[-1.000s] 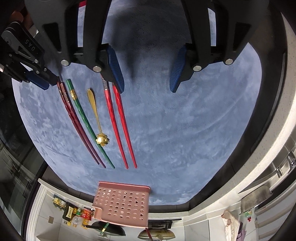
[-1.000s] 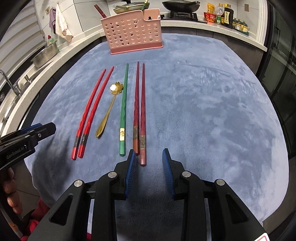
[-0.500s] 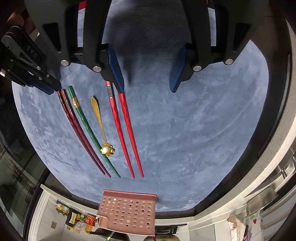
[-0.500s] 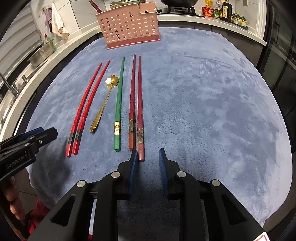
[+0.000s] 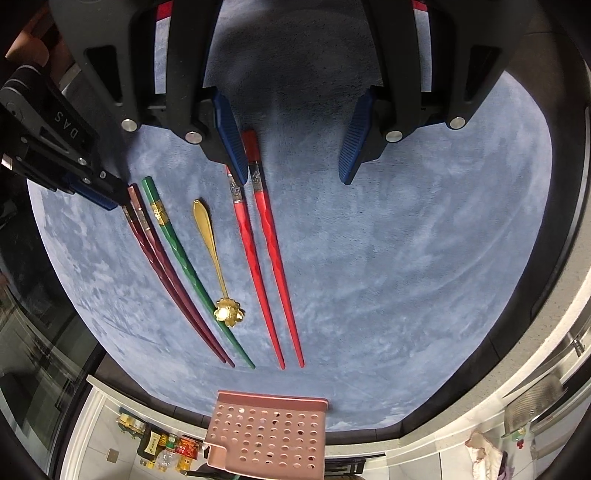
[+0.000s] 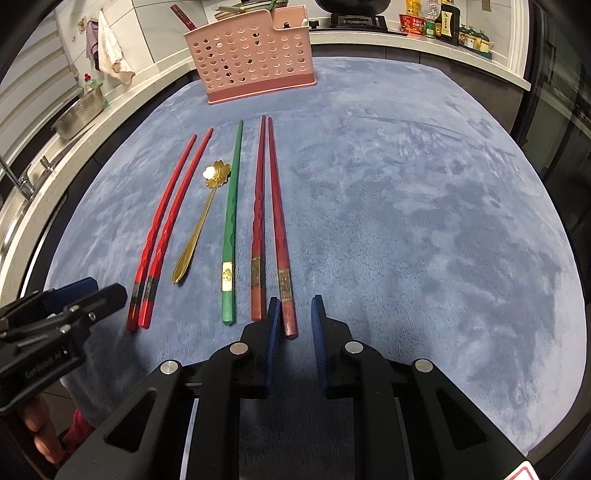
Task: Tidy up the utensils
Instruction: 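Grasp a red chopstick with the left tool while the right tool grasps a dark-red chopstick, then lift both chopsticks and carry them over the pink caddy, then open both tools to drop the chopsticks into the caddy, then grasp the last red chopstick with the left tool while the right tool grasps the dark-red chopstick, then lift both chopsticks and carry them over the pink caddy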
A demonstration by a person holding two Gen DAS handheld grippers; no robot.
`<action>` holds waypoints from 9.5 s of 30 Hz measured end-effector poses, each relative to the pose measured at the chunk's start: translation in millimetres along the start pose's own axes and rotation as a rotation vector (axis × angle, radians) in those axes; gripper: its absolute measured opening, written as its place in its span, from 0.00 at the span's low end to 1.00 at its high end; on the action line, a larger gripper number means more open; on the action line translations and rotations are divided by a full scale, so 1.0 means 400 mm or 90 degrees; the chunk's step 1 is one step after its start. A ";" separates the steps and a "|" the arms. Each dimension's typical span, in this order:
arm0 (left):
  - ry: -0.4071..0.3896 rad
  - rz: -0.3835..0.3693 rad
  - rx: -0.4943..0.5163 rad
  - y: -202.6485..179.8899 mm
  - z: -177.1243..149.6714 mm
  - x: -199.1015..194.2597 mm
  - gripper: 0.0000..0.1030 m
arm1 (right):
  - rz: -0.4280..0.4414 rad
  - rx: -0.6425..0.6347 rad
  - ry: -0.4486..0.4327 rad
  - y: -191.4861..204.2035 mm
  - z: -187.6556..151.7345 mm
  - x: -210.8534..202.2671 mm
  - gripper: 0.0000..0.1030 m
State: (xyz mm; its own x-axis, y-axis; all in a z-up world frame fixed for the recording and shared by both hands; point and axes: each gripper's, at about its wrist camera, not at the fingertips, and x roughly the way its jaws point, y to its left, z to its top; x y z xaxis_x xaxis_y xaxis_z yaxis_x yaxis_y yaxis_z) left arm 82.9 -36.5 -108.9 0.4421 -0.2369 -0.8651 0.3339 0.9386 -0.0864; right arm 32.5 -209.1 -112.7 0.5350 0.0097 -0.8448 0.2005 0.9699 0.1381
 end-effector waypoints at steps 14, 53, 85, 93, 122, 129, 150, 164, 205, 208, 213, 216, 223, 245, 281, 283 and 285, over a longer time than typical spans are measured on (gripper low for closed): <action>0.013 0.003 0.002 -0.011 0.000 0.040 0.47 | 0.003 0.002 -0.004 0.002 0.014 0.011 0.15; -0.086 -0.006 -0.014 0.024 0.061 -0.131 0.07 | 0.035 0.023 -0.102 -0.019 0.060 -0.145 0.07; -0.309 0.003 -0.024 0.096 0.510 -0.377 0.07 | 0.084 0.041 -0.334 -0.075 0.500 -0.395 0.07; -0.402 0.004 -0.008 0.069 0.692 -0.443 0.07 | 0.121 0.034 -0.400 -0.046 0.708 -0.409 0.07; -0.360 0.000 -0.041 0.093 0.905 -0.187 0.07 | 0.129 0.051 -0.316 0.007 0.947 -0.057 0.07; -0.356 0.006 -0.051 0.101 0.899 -0.180 0.07 | 0.123 0.042 -0.321 0.015 0.938 -0.062 0.11; -0.331 0.049 -0.064 0.123 0.711 -0.222 0.46 | 0.124 0.014 -0.291 0.015 0.716 -0.160 0.25; -0.246 0.060 -0.036 0.112 0.429 -0.174 0.46 | 0.061 -0.016 -0.186 0.037 0.366 -0.132 0.25; -0.039 0.028 -0.006 0.028 0.040 -0.011 0.59 | 0.019 -0.030 -0.013 0.044 0.015 0.016 0.18; -0.039 0.020 0.000 0.016 0.036 -0.011 0.65 | 0.018 -0.031 -0.014 0.041 0.015 0.018 0.14; -0.033 0.001 0.004 -0.004 0.027 -0.010 0.67 | 0.017 -0.027 -0.016 0.032 0.015 0.019 0.07; -0.025 -0.007 0.015 -0.022 0.018 -0.003 0.67 | 0.016 -0.027 -0.017 0.031 0.014 0.018 0.07; -0.012 -0.006 0.031 -0.044 0.006 0.017 0.66 | 0.020 -0.022 -0.016 0.028 0.010 0.016 0.07; -0.005 -0.025 0.027 -0.037 0.001 0.038 0.12 | 0.021 -0.020 -0.016 0.028 0.008 0.016 0.07; -0.150 -0.051 -0.006 0.005 0.149 -0.180 0.07 | 0.057 0.031 -0.170 -0.013 0.135 -0.203 0.07; -0.171 -0.051 -0.007 0.011 0.173 -0.207 0.07 | 0.057 0.034 -0.190 -0.020 0.157 -0.228 0.07; -0.189 -0.048 -0.006 0.016 0.192 -0.228 0.07 | 0.056 0.036 -0.209 -0.026 0.178 -0.252 0.07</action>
State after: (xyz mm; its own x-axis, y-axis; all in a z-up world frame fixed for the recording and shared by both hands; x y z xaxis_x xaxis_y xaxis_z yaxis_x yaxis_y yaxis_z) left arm 108.9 -28.1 7.4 0.6406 -0.3673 -0.6744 0.3672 0.9178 -0.1510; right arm 35.1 -237.5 7.8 0.7862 0.0054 -0.6179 0.1817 0.9538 0.2394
